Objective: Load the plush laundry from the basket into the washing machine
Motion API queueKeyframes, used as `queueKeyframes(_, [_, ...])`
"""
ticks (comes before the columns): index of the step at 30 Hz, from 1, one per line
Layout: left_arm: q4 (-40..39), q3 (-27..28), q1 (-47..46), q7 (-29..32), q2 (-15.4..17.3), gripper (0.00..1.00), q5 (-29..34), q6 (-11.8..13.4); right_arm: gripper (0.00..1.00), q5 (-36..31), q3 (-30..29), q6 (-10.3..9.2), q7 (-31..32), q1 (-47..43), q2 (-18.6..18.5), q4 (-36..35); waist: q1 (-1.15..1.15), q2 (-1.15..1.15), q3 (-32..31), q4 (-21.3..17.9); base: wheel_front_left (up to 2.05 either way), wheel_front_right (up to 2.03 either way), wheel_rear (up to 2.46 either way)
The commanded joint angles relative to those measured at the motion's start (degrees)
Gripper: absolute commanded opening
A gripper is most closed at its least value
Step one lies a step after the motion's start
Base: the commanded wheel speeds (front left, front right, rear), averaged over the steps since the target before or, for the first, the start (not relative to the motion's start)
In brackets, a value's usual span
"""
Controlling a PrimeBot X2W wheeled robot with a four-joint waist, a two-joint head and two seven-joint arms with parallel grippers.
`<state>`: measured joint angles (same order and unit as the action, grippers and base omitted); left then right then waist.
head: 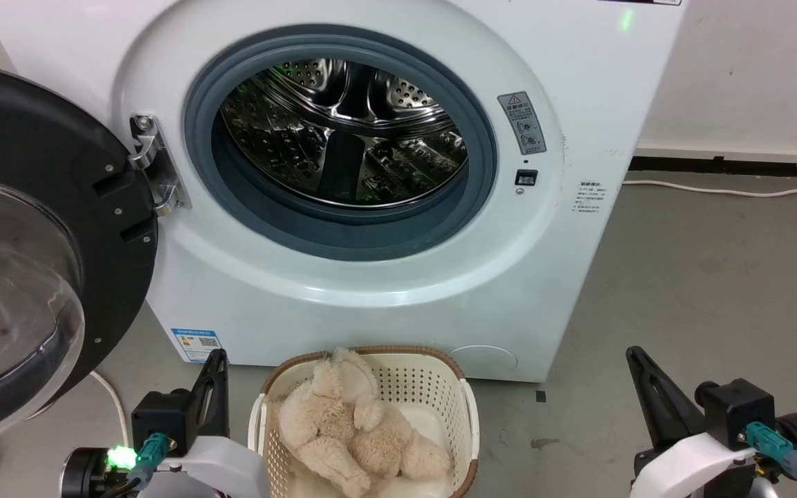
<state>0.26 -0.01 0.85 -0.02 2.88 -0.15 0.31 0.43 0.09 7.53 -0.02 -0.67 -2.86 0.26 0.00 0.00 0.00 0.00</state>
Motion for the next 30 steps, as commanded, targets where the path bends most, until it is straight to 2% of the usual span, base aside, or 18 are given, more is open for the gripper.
queueKeyframes(1, [-0.26, 0.01, -0.85, 0.02, -0.01, 0.0, 0.15, -0.31, 0.0, -0.43, -0.09, -0.04, 0.02, 0.67, -0.01, -0.26, 0.0, 0.0, 0.0, 0.0, 0.0, 0.0, 0.0])
queueKeyframes(18, [-0.26, 0.01, -0.85, 0.02, -0.01, 0.0, 0.15, -0.31, 0.0, -0.43, -0.09, -0.04, 0.02, 0.67, -0.01, -0.26, 0.0, 0.0, 0.0, 0.0, 0.0, 0.0, 0.0])
queueKeyframes(19, [0.01, -0.02, 0.04, -0.01, 0.0, 1.0, -0.02, 0.03, 1.0, 0.04, 0.01, 0.0, -0.02, -0.01, 0.0, 0.02, 0.0, 0.0, 0.0, 0.0, 0.0, 0.0, 0.0])
queueKeyframes(30, [0.43, -0.69, 0.16, -1.2, 0.0, 1.0, -1.8, 0.1, 1.0, 1.94, 0.05, 0.0, -1.22, -0.49, 0.0, 0.63, 0.0, 0.0, 0.13, -0.05, 0.0, 0.0, 0.0])
